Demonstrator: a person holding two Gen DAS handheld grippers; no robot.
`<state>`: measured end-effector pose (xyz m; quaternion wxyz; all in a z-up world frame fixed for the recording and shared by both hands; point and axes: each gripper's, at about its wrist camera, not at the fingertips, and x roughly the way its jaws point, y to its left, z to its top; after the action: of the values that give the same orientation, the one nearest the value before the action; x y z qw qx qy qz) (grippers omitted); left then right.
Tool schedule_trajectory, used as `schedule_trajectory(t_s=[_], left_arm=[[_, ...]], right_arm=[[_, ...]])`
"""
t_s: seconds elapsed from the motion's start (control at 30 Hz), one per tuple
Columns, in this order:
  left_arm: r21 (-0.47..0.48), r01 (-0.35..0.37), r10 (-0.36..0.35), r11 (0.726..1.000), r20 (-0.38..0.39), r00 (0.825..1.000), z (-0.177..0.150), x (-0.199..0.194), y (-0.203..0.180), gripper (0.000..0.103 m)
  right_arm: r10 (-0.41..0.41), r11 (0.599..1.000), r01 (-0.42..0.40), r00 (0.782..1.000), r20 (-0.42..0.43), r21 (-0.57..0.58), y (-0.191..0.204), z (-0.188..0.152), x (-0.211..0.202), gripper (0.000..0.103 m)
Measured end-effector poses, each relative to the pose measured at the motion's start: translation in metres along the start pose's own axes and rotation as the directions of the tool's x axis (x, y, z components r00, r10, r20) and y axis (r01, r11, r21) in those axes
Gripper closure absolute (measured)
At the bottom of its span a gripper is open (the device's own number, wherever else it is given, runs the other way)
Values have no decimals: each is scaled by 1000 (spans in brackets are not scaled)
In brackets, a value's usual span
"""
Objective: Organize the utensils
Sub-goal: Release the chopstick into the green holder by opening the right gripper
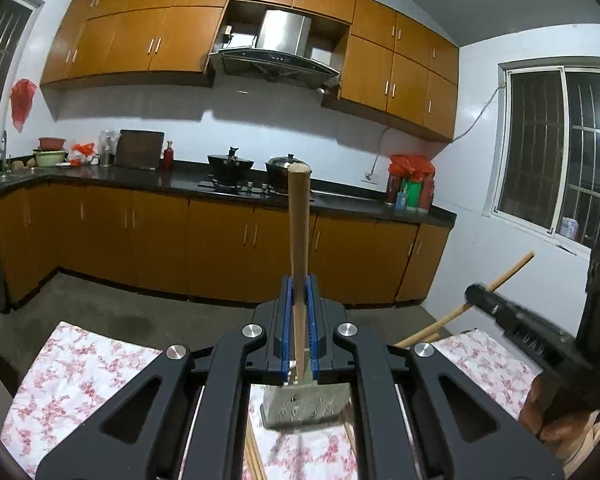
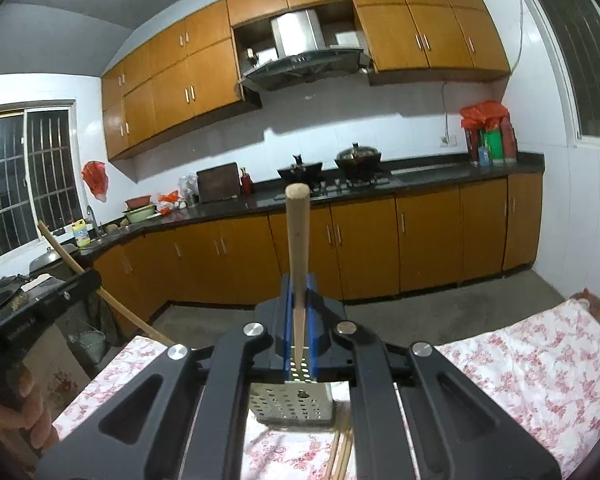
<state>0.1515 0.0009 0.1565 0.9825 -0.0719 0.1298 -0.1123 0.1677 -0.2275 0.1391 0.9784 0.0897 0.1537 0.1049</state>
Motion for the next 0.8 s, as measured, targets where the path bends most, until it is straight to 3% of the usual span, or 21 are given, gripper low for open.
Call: schedule_trajectory(t_s=[0.2,0.53,0.57,0.63,0.67,0.8], left_arm=[[18,-26,27,999,-9,1000,-14,34,-4,96],[-10,-14,13,1000,-137,991,-45,73,7,94],[-16,-12,10,1000,-140,990,-45,73,8,92],[-23,-12,9,1000,-130,991,-42,70,9,68],[-24,-13,10,1000,-121,993,-41,67,10,63],[-30,-8,5,1000,-94,996,-32,60,7,59]], right_arm=[[-16,1000,17,998,-59,18,-7,-10,37,95],[-15,1000,15,993,-116,-2,-6,-28,54,90],[-17,1000,17,994,-112,-6,-5,-28,52,85],[-20,1000,19,995,-99,-11,-4,-26,48,78],[-19,1000,18,996,-93,-13,-4,-25,45,77],[-22,1000,21,997,-67,-18,-3,-20,31,74]])
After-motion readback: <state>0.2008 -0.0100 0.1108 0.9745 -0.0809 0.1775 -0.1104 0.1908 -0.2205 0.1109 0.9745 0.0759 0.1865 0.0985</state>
